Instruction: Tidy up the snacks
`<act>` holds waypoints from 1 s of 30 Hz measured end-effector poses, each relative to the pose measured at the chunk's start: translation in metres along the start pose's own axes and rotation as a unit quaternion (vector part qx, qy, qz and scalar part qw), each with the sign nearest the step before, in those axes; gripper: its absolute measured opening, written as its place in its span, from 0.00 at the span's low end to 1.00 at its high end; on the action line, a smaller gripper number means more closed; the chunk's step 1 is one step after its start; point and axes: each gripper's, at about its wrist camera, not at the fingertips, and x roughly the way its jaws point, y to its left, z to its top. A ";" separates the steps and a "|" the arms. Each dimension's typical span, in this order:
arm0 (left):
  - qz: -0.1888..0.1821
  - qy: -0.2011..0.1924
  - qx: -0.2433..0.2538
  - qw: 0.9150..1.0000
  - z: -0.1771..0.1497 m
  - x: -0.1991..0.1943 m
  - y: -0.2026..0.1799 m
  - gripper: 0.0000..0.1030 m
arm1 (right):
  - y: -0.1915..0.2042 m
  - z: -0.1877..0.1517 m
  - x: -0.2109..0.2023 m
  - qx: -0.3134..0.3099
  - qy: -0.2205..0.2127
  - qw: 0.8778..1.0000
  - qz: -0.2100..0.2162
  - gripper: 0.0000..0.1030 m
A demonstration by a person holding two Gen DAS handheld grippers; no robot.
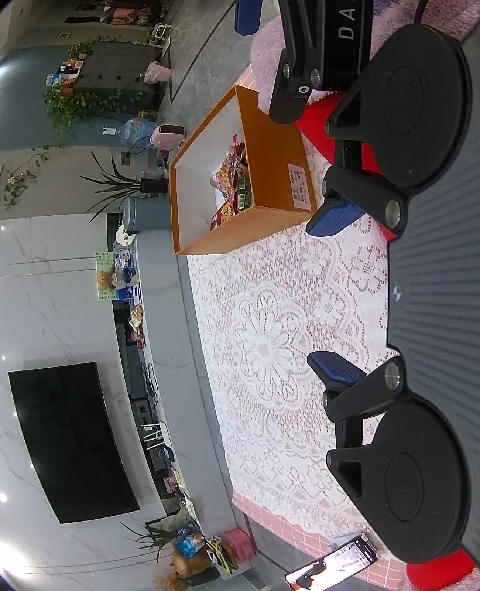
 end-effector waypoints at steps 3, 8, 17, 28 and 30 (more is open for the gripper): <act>0.000 0.000 -0.001 1.000 0.000 0.000 0.000 0.81 | 0.000 0.000 0.000 0.000 0.000 1.000 0.000 0.97; 0.000 0.000 0.000 1.000 0.001 0.000 0.000 0.81 | 0.001 0.001 -0.001 -0.004 -0.002 1.000 0.000 0.97; 0.001 0.000 0.000 1.000 0.002 -0.001 0.000 0.81 | 0.002 0.000 -0.004 -0.009 -0.006 1.000 0.000 0.97; -0.001 -0.001 -0.003 1.000 0.002 -0.002 0.000 0.81 | 0.001 -0.002 -0.006 -0.009 -0.007 1.000 0.001 0.97; -0.001 -0.003 -0.003 1.000 0.003 -0.003 -0.001 0.81 | 0.001 -0.002 -0.006 -0.009 -0.008 1.000 0.001 0.97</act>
